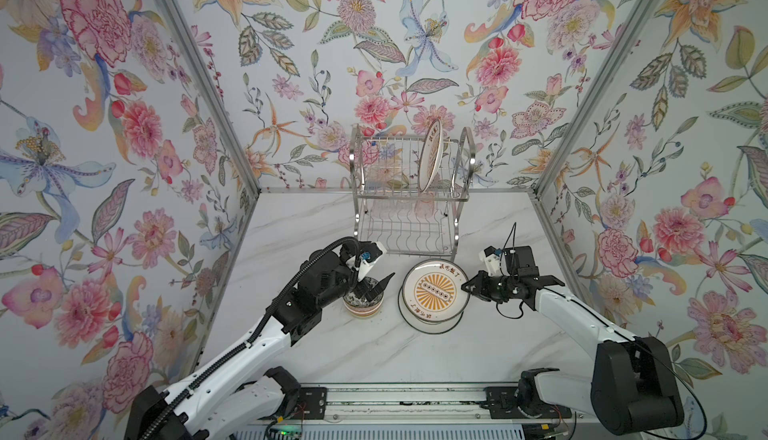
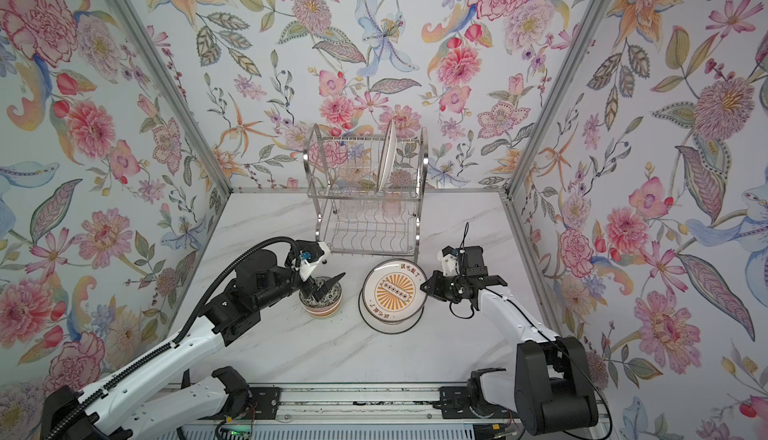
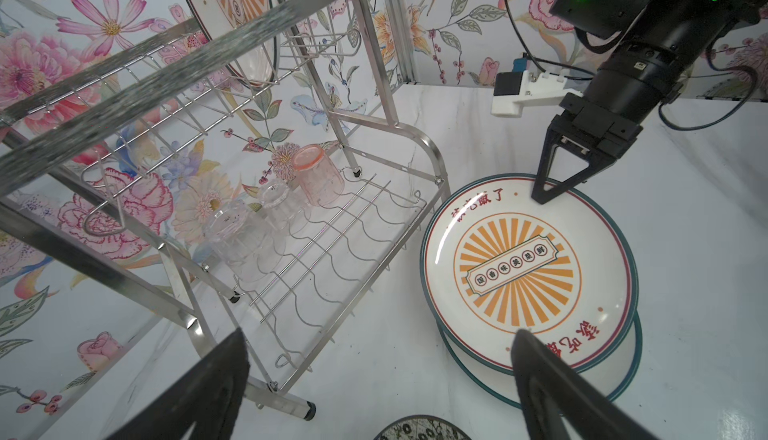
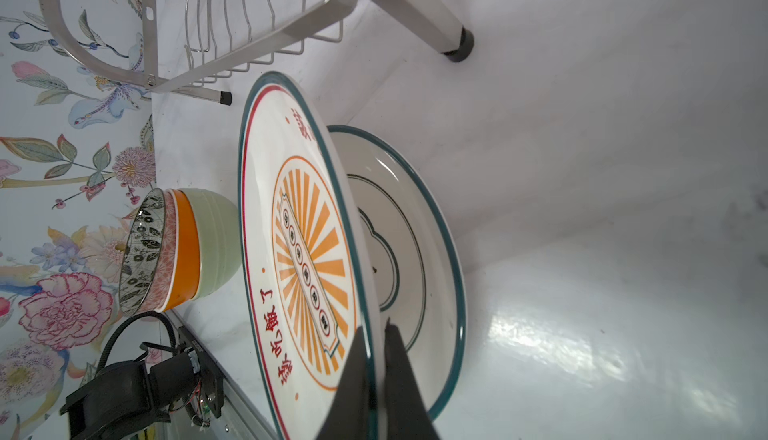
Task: Unload the mixed dishes from the dish rack
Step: 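Open the right gripper on the plate stack while the left hovers by the bowls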
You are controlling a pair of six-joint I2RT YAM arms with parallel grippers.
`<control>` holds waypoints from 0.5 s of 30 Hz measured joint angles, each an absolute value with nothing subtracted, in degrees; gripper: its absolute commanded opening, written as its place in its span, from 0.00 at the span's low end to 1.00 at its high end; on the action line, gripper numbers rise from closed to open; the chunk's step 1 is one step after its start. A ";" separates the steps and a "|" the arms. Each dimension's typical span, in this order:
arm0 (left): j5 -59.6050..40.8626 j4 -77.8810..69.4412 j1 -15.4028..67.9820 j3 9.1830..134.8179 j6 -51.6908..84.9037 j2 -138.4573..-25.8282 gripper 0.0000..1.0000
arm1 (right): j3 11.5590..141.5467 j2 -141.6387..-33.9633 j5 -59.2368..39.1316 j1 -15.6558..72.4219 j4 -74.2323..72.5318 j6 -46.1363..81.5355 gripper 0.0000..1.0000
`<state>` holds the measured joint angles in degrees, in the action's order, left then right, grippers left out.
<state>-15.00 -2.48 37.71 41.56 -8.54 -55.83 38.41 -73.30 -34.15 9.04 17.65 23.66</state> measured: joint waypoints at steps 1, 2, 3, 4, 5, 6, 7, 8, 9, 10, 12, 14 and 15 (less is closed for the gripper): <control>-15.27 -2.28 37.60 41.74 -8.51 -56.05 0.99 | 38.26 -73.67 -34.48 9.04 17.15 23.55 0.00; -15.55 -2.04 37.52 41.95 -8.51 -56.29 0.99 | 38.04 -74.00 -34.79 9.04 16.58 23.55 0.00; -15.94 -1.89 37.39 42.19 -8.51 -56.62 0.99 | 37.71 -74.43 -35.14 9.04 16.01 23.53 0.00; -16.23 -1.61 37.34 42.52 -8.54 -57.01 0.99 | 37.28 -74.96 -35.35 9.04 15.46 23.53 0.00; -16.45 -1.34 37.28 42.85 -8.56 -57.41 0.99 | 36.93 -75.35 -35.44 9.04 15.05 23.53 0.00; -16.80 -1.08 37.23 43.24 -8.64 -57.93 0.99 | 36.53 -75.90 -35.55 9.04 14.66 23.49 0.00; -17.19 -0.95 37.15 43.55 -8.82 -58.35 0.99 | 36.25 -76.42 -35.62 9.04 14.46 23.51 0.00; -17.45 -0.67 37.12 43.86 -9.10 -58.70 0.99 | 36.03 -76.82 -35.66 9.04 14.24 23.51 0.00; -17.74 -0.36 37.12 44.25 -9.39 -59.13 0.99 | 35.86 -77.21 -35.75 9.04 14.02 23.49 0.00; -17.91 0.01 37.12 44.66 -9.63 -59.55 0.99 | 35.77 -77.52 -35.86 9.04 13.89 23.29 0.00; -18.28 0.45 37.12 45.19 -9.98 -60.23 0.99 | 35.57 -77.91 -36.25 9.02 13.50 23.14 0.00; -18.87 0.54 37.12 45.43 -10.07 -60.69 0.99 | 35.53 -78.30 -36.71 9.02 13.13 23.09 0.00; -19.16 0.64 37.12 45.54 -10.09 -60.84 0.99 | 35.51 -78.52 -36.91 9.02 12.80 23.07 0.00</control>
